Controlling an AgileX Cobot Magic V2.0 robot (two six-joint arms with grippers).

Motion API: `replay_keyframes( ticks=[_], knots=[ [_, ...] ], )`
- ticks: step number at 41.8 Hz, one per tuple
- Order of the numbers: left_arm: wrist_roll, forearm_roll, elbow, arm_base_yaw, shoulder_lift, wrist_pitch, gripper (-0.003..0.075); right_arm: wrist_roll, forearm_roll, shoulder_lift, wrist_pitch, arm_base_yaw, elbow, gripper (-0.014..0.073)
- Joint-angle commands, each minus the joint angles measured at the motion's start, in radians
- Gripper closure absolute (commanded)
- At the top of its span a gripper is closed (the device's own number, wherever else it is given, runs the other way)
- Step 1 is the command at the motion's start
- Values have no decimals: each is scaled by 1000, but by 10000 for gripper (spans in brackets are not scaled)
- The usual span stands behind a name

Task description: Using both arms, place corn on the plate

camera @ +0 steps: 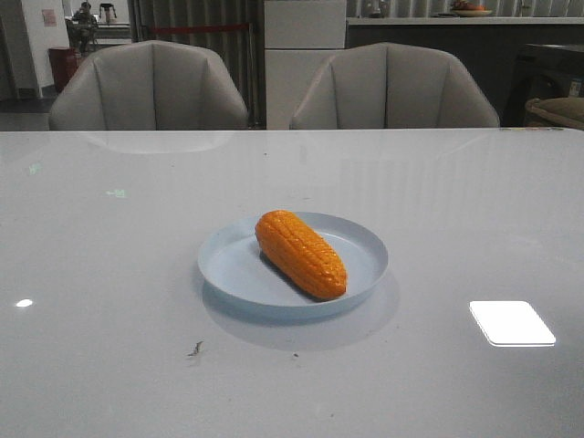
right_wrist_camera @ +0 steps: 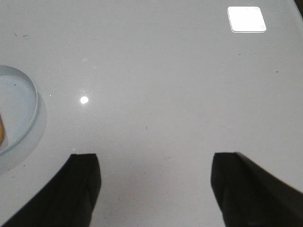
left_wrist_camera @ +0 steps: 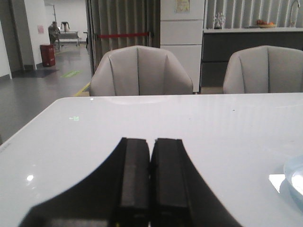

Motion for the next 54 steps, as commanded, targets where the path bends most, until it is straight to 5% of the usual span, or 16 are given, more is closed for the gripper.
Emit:
replay_keyframes(
  ticks=[1,25,30,37,46,54],
  knots=[
    [-7,-15,4,1,23,-73,631,-1,-17,-4,-65,-4,-28,2],
    [-7,-15,4,1,23,-73,631,-6,-86,-6,-76,-1,-17,10],
    [-7,-15,4,1,23,-73,631,-6,-89,-48,-170,-1,57,176],
    [-7,-15,4,1,23,-73,631,-6,-34,-195,-469,-1,278,545],
    [-7,-15,4,1,23,-73,631,-9,27,-433,-761,-1,558,538],
    [-7,-15,4,1,23,-73,631,-9,51,-693,-786,-1,772,538]
  ],
)
